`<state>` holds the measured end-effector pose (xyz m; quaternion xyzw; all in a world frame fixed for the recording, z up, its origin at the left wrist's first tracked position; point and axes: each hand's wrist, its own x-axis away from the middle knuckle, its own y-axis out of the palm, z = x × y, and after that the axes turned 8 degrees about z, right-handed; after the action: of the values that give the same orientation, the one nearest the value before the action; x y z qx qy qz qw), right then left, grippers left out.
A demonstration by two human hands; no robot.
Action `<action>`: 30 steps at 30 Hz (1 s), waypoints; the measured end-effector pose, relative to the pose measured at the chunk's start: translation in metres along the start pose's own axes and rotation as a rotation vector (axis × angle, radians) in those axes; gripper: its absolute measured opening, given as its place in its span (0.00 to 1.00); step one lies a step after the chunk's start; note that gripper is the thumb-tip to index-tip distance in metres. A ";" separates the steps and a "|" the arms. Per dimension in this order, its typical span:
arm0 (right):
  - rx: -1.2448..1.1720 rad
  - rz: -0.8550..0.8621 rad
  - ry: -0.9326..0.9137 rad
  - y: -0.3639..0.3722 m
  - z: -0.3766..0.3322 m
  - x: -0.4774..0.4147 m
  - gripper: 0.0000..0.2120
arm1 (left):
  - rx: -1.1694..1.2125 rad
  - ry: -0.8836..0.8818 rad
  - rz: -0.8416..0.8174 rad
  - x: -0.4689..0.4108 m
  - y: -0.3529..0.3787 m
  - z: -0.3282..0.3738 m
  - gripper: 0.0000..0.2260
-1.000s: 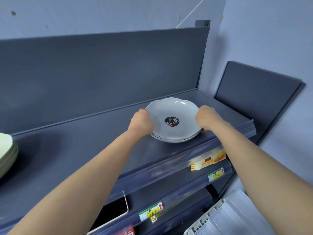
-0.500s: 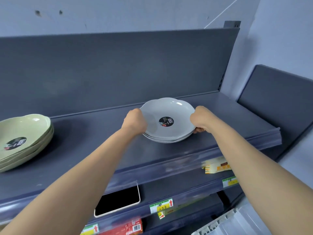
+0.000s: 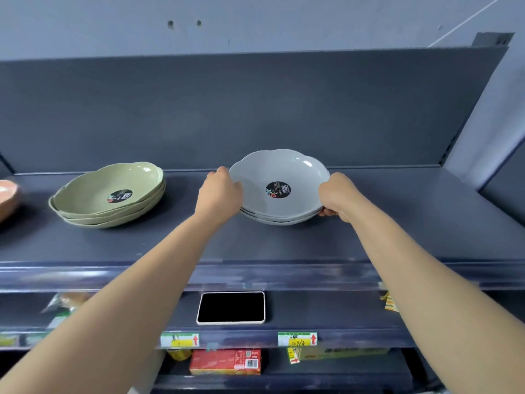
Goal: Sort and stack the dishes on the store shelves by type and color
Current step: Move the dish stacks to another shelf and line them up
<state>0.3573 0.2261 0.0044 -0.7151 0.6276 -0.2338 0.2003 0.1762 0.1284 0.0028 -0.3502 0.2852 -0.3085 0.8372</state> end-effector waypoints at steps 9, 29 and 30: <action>-0.078 0.023 -0.032 0.046 -0.031 0.024 0.15 | -0.054 -0.091 0.150 0.011 -0.047 -0.053 0.13; -0.283 0.273 0.156 0.132 -0.092 0.107 0.20 | 0.275 -0.539 0.181 -0.010 -0.132 -0.197 0.28; -0.287 0.281 0.165 0.135 -0.093 0.110 0.20 | 0.346 -0.570 0.166 -0.014 -0.132 -0.201 0.29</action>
<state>0.2057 0.0999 0.0101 -0.6203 0.7622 -0.1693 0.0749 -0.0139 -0.0189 -0.0123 -0.2508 0.0109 -0.1730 0.9524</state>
